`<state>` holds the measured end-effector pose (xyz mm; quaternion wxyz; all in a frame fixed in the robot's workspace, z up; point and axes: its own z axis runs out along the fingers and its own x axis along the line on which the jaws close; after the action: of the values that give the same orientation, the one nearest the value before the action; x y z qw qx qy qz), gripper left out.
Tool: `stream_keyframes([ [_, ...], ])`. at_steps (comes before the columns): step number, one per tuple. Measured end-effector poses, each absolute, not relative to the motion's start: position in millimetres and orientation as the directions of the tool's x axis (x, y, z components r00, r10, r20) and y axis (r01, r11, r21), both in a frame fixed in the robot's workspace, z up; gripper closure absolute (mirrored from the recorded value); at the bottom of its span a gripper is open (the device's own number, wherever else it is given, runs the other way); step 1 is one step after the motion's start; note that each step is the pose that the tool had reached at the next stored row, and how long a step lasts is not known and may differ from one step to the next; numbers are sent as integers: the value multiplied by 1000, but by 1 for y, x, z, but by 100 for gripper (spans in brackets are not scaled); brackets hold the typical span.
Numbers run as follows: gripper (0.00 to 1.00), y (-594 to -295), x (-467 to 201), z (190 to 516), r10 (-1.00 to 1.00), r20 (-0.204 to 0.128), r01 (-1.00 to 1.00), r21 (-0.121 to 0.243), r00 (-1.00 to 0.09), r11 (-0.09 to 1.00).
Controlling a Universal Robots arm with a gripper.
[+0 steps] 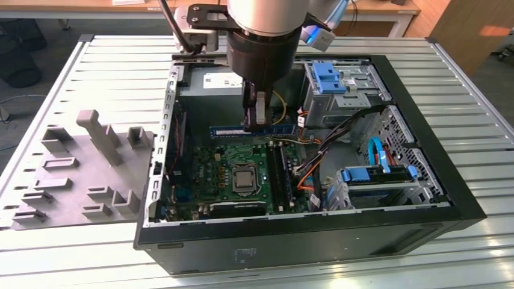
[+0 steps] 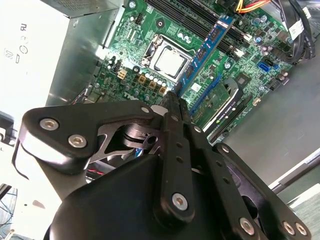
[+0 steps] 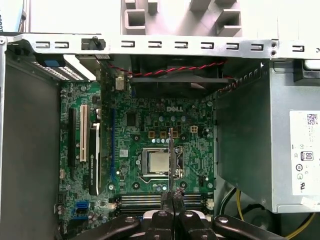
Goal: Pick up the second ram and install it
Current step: 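Pick up the second ram and move it above second insertion slot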
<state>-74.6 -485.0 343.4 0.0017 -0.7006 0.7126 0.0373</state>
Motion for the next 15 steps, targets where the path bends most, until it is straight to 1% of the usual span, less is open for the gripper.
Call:
stream_keyframes([
  [15,88,-485,-75,336,-998,-55,-999,51,-18,16],
])
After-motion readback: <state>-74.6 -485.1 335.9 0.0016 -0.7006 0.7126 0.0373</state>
